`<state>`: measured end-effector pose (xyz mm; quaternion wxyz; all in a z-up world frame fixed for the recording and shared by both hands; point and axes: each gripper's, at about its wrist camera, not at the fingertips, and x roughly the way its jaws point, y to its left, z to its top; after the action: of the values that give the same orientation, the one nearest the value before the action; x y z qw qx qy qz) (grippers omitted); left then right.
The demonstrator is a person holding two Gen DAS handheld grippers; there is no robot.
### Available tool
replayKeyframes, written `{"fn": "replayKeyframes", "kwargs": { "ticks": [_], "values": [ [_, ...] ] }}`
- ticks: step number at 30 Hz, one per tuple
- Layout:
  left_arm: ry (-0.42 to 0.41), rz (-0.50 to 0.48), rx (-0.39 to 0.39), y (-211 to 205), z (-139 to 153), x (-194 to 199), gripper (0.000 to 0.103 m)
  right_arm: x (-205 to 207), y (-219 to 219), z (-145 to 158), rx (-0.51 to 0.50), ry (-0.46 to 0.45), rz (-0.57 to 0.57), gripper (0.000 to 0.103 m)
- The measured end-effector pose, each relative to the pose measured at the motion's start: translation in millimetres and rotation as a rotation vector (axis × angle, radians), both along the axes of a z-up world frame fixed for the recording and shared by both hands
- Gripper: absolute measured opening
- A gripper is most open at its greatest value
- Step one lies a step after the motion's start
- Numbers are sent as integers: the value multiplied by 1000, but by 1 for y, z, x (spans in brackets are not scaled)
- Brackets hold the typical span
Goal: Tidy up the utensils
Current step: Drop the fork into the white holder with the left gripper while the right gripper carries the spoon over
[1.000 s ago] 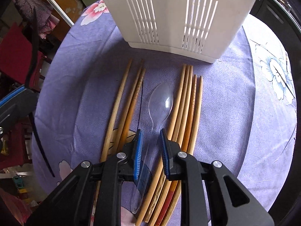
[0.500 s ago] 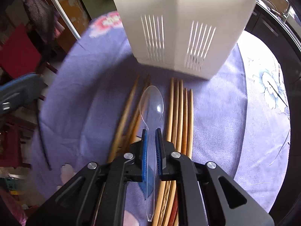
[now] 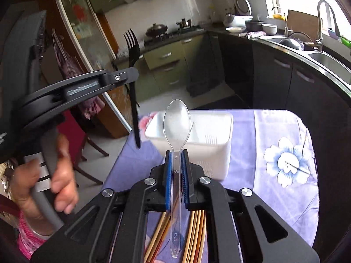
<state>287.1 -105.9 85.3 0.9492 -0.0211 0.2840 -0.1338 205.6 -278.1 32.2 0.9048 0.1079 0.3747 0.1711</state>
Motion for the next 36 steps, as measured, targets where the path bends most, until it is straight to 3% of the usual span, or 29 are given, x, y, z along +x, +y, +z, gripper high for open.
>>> {"fn": "replayKeyframes", "kwargs": {
  "ticks": [3,6,15,22,26,31,36],
  "values": [
    [-75,8,-8,-8,-5,18,9,9,-8,4,5,-36,-21,9],
    [-95,7,2,-15,-18,30,9,20,-25,21,13,-64,-41,9],
    [-44,-27,56,-19,-66,24,9,58,-33,46,25,-160,-86,9],
    [22,-48,114,-11,-86,11,11,74,-9,72,-54,-331,-174,9],
    [4,-45,102,-2,-82,2,22,88,0,68,-75,-395,-231,9],
    [-7,-51,80,8,-74,-10,22,109,-3,45,-75,-399,-241,9],
    [1,-50,65,14,-72,-18,22,104,-4,16,-96,-395,-216,9]
  ]
}}
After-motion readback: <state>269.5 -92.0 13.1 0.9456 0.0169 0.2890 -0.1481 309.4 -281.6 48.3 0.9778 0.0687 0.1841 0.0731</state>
